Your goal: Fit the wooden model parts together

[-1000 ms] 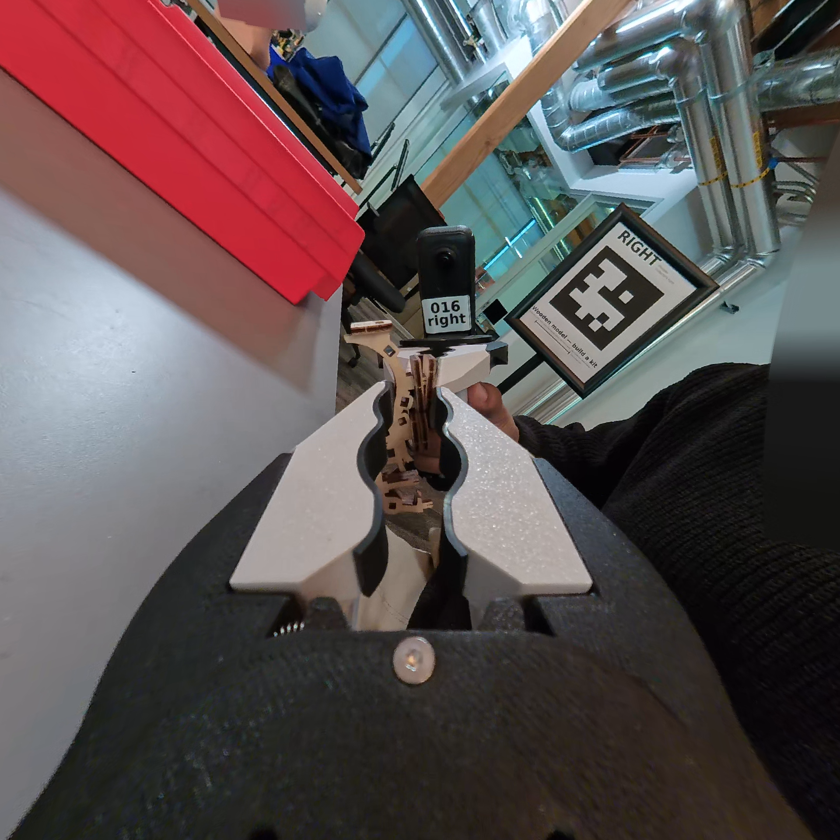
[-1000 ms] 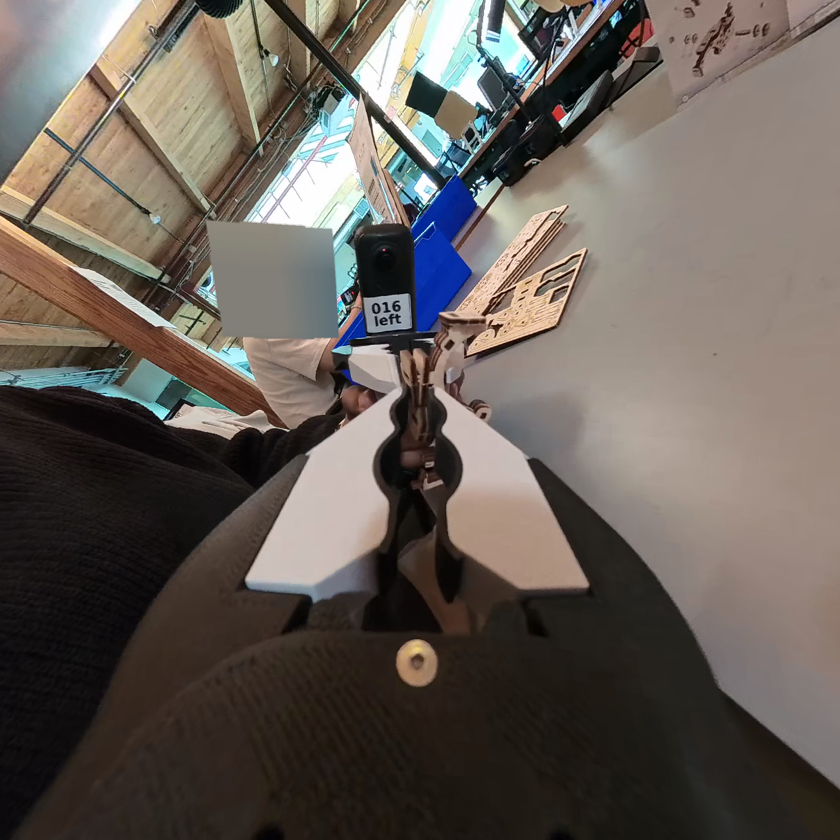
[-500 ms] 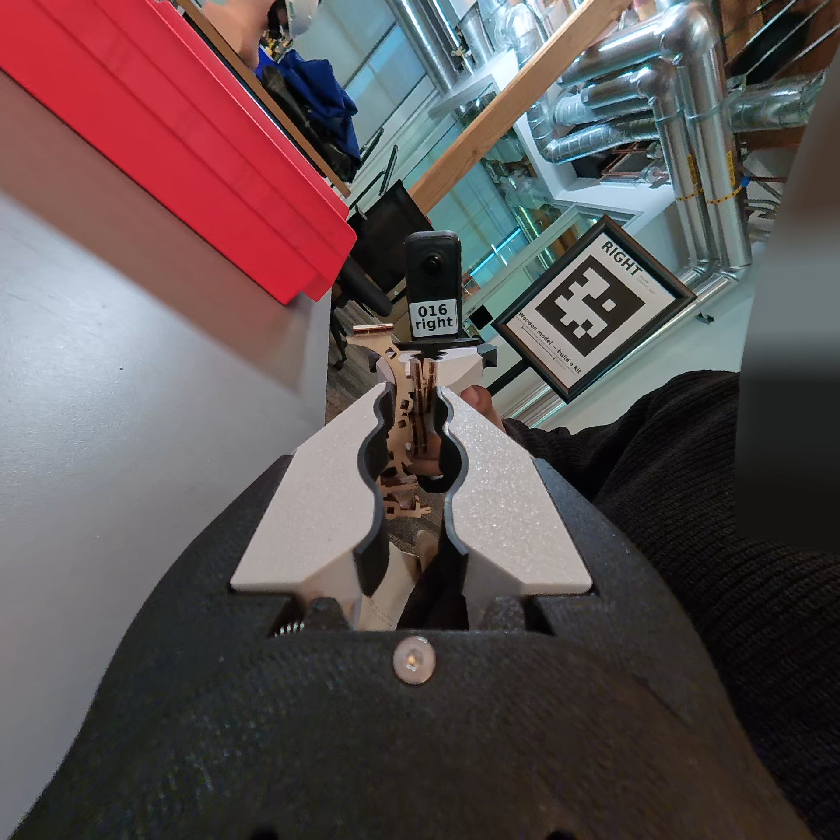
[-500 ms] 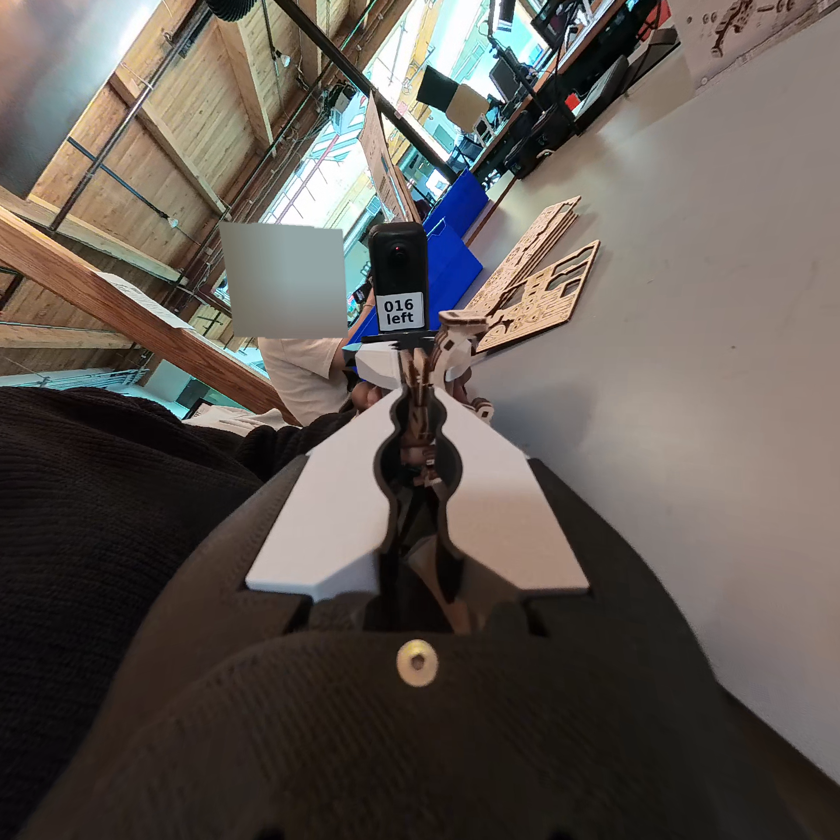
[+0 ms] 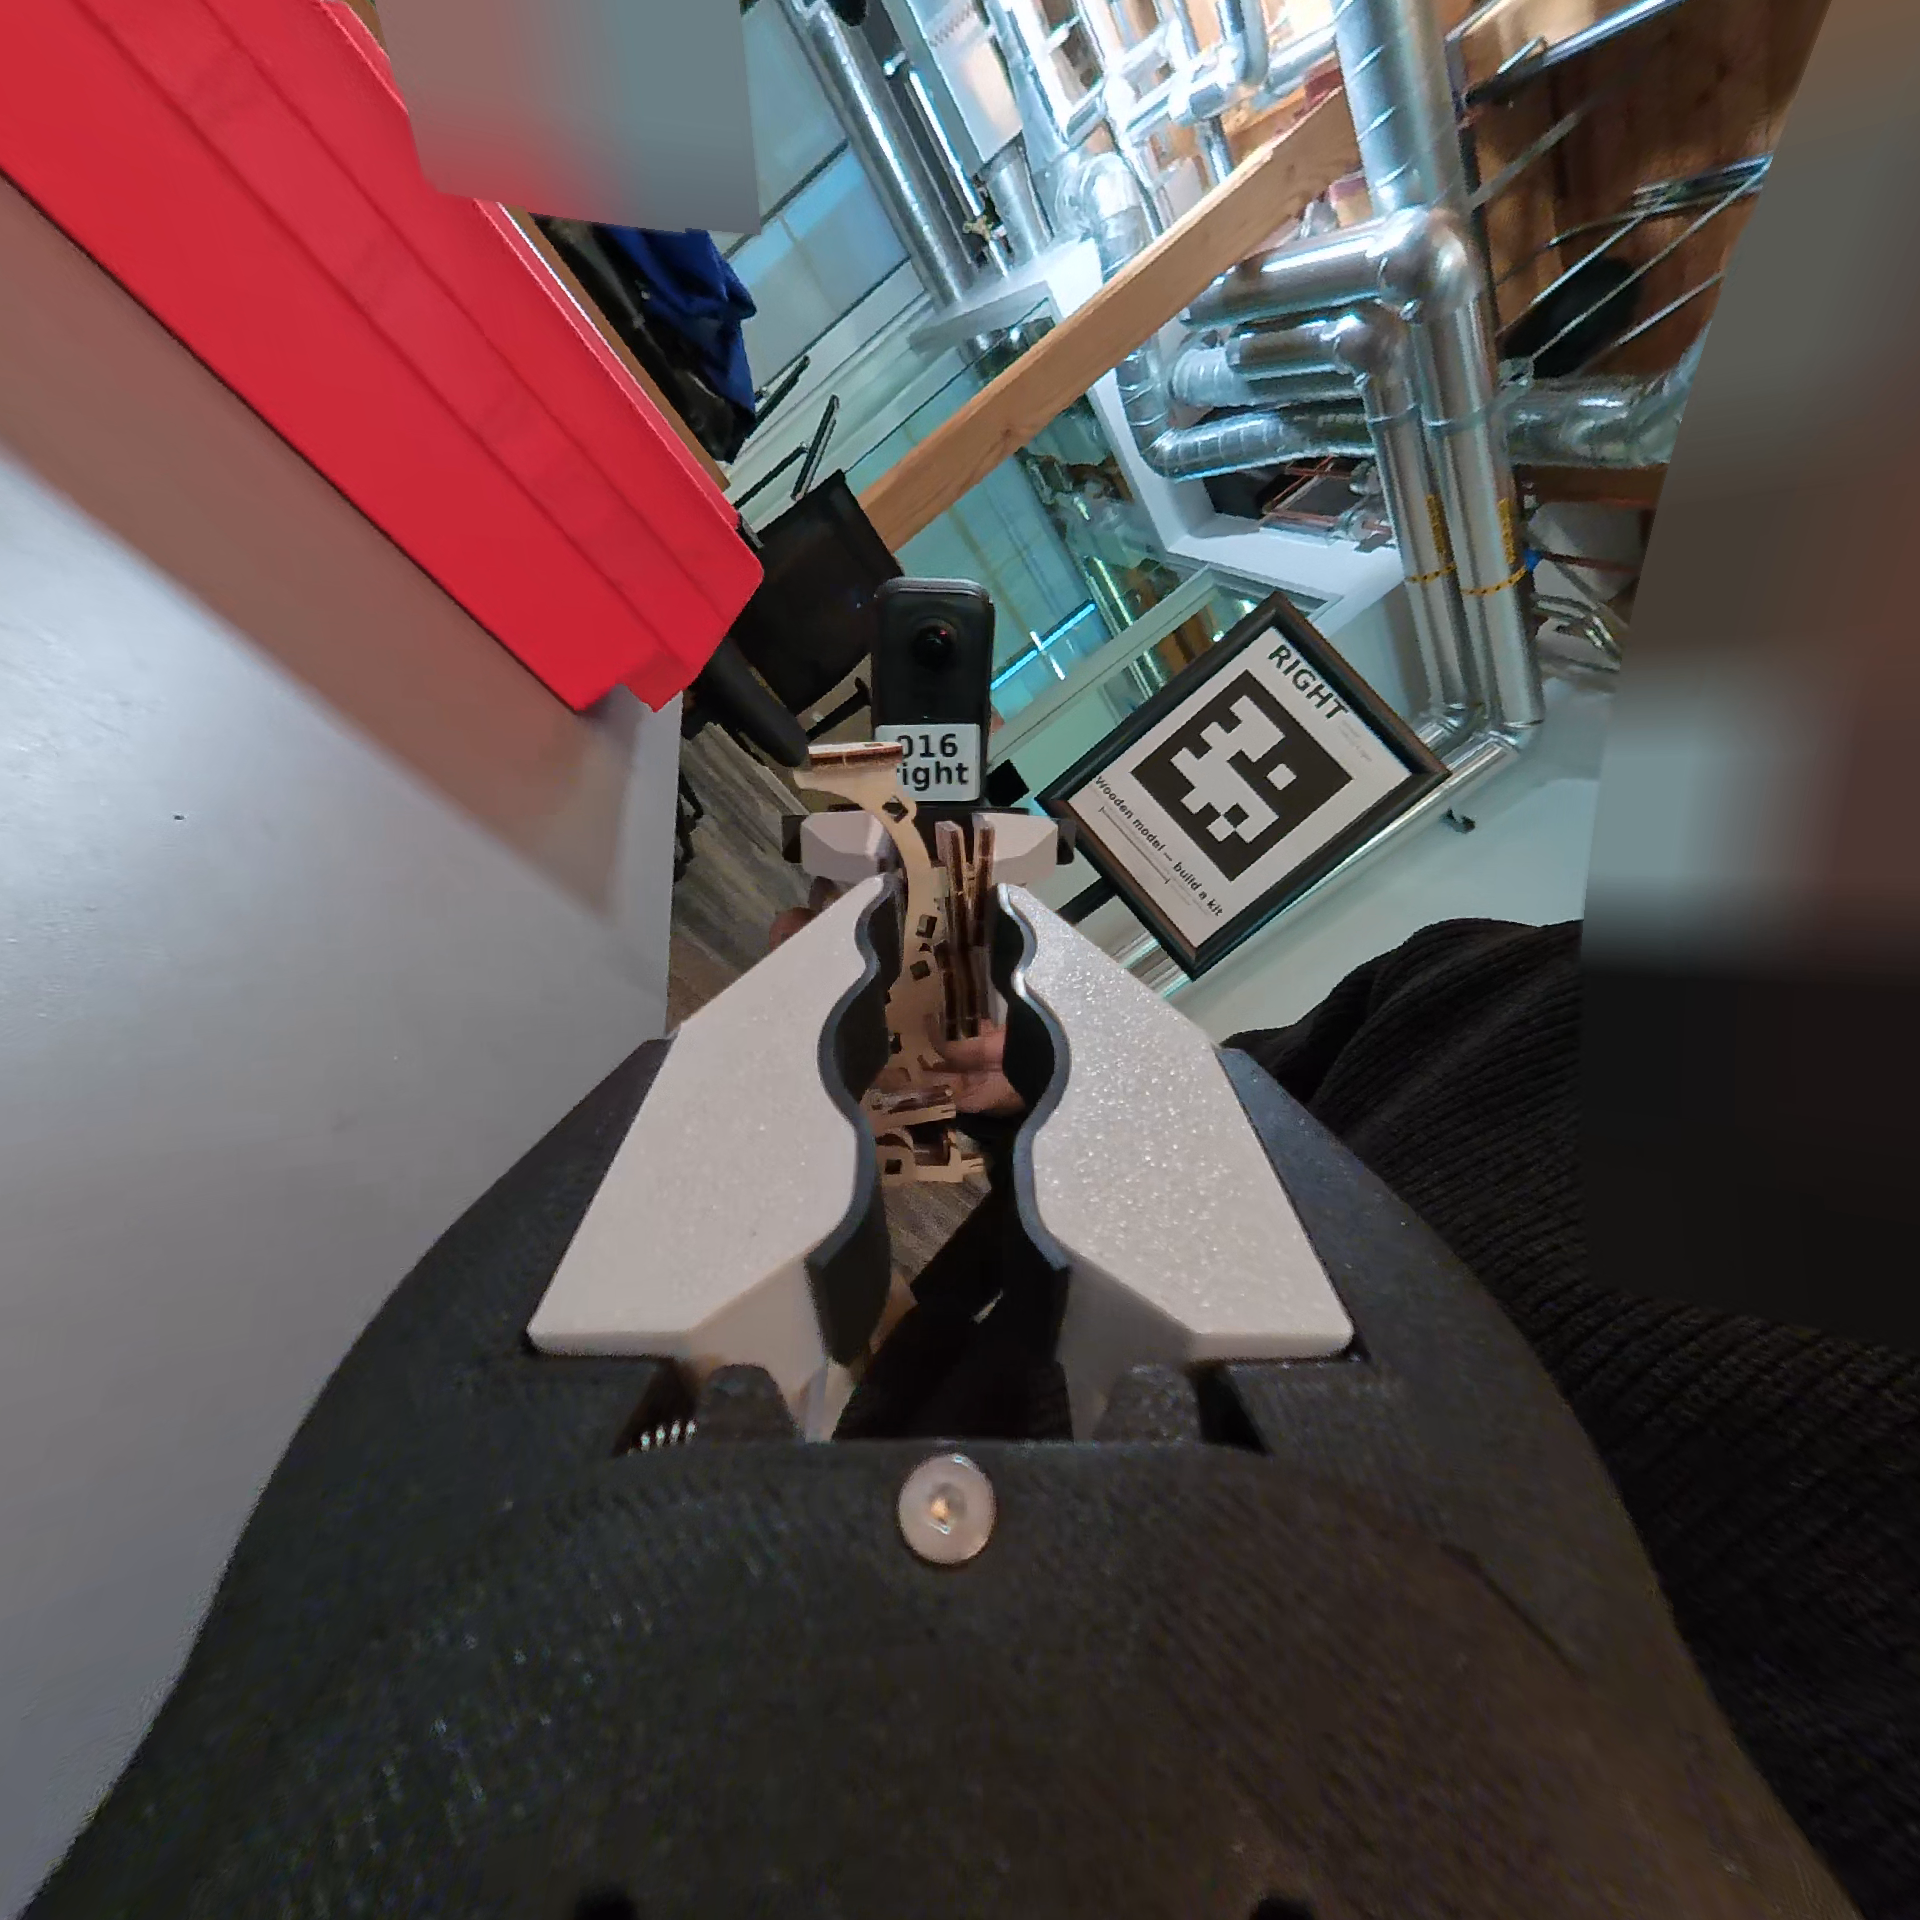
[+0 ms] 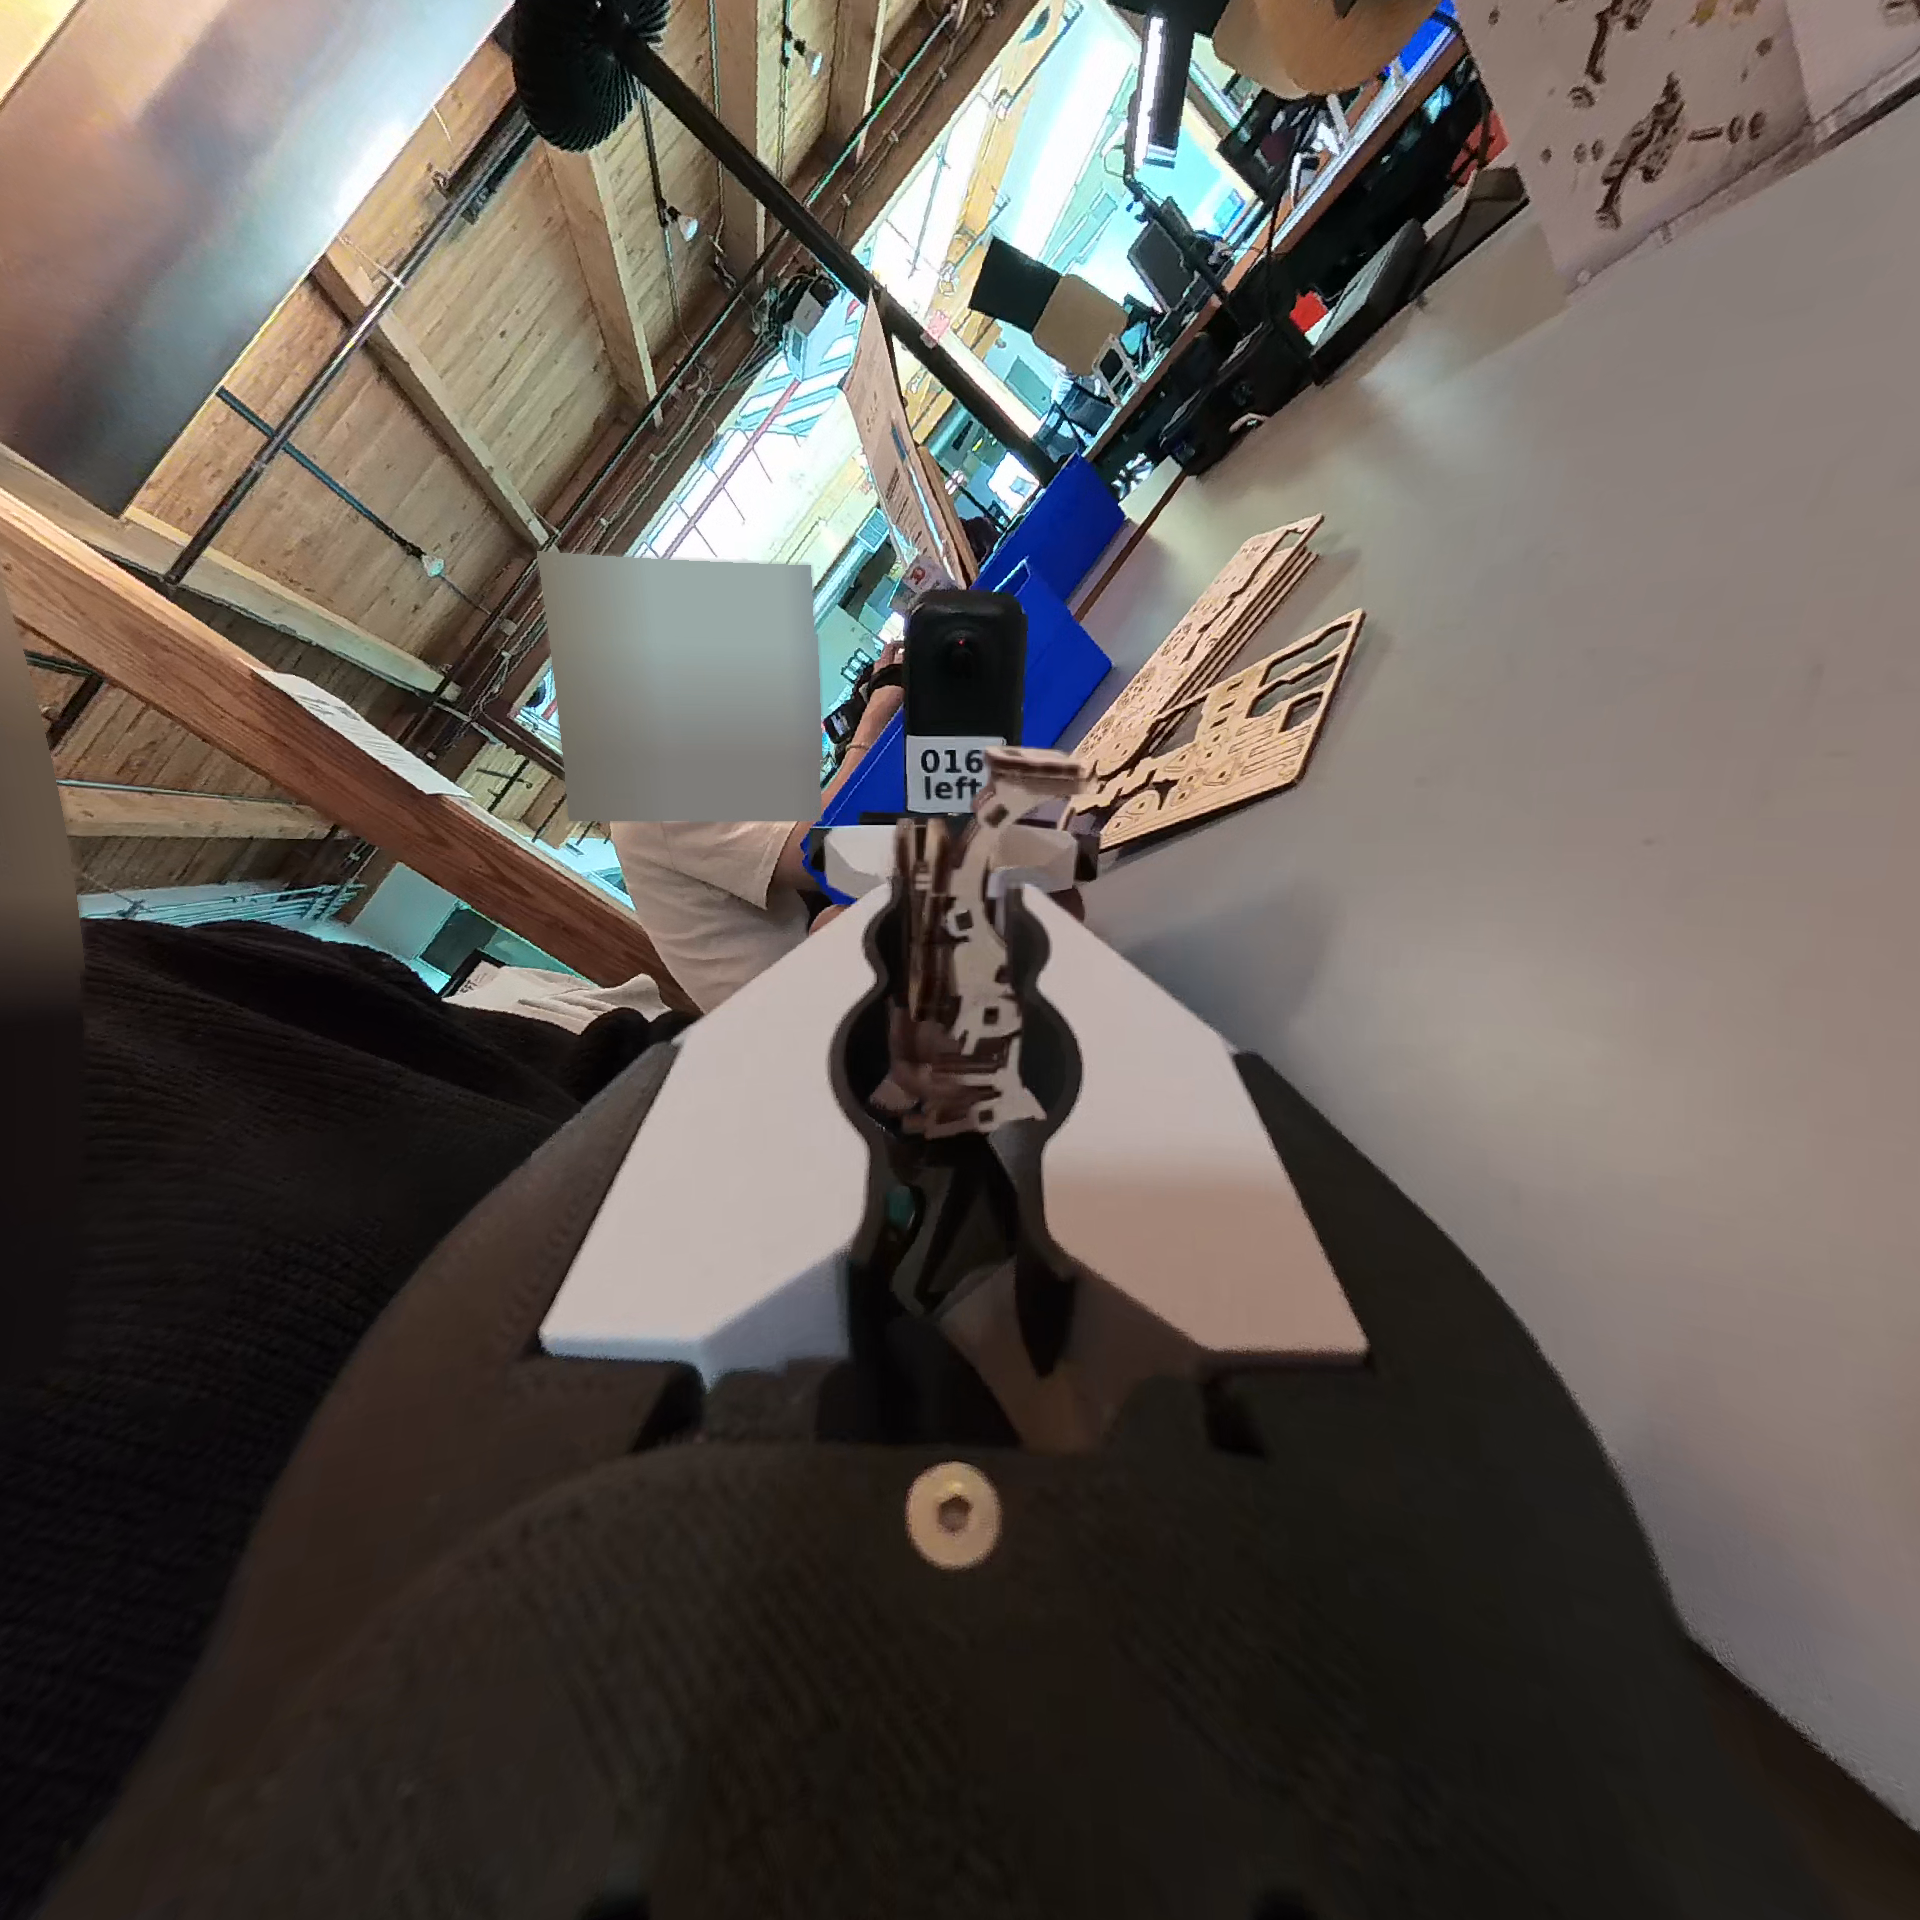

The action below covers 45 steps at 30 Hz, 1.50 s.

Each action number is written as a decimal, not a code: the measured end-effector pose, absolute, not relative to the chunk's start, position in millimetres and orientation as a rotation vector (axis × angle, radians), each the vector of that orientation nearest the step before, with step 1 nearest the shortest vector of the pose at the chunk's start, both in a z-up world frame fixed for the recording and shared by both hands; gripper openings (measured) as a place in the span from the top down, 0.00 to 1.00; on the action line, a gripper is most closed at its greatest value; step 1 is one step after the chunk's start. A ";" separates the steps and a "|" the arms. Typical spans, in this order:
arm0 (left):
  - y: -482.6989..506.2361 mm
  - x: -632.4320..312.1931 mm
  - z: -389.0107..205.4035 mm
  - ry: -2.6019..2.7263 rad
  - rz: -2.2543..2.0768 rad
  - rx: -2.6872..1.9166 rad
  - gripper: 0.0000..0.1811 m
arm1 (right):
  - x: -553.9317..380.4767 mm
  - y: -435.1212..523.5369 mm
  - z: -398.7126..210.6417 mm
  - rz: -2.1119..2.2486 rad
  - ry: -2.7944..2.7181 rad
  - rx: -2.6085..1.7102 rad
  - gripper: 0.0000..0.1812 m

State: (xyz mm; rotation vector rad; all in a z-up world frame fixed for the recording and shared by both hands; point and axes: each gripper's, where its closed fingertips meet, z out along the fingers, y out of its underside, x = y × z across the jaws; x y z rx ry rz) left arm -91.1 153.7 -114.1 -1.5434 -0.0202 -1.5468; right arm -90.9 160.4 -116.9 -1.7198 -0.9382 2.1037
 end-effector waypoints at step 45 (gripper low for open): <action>128.0 -70.2 -88.4 0.240 -1.542 -1.442 0.93 | -81.7 135.8 -90.4 2.207 -1.102 -1.485 0.83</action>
